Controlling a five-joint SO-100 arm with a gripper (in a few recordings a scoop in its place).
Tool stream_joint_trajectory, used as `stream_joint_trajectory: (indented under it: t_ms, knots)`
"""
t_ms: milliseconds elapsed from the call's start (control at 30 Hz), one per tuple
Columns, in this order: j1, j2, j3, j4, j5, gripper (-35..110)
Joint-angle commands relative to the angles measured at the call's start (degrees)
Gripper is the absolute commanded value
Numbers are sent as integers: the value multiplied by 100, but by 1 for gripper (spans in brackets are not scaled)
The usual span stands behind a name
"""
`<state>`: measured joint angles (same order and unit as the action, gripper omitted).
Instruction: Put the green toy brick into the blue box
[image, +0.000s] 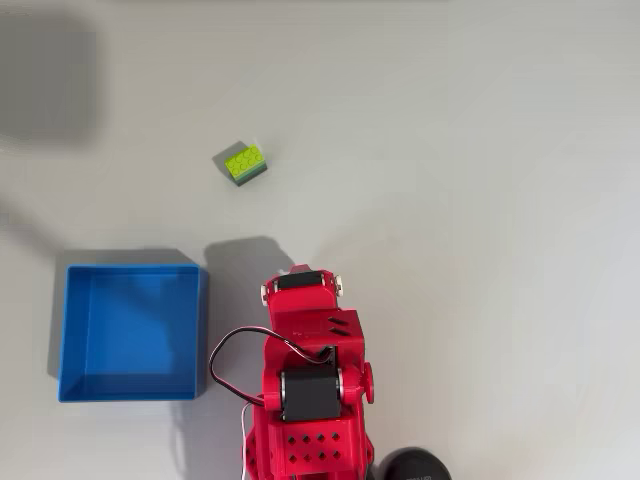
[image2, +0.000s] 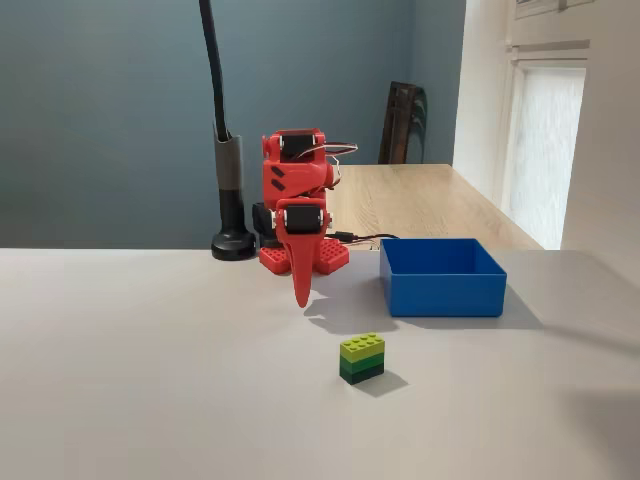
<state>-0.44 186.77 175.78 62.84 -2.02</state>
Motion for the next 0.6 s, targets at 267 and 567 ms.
stream_joint_trajectory:
  t_ms: [267, 567]
  knots:
    - [-35, 44, -62, -18, -44, 0]
    - [-105, 44, -62, -18, -132, 0]
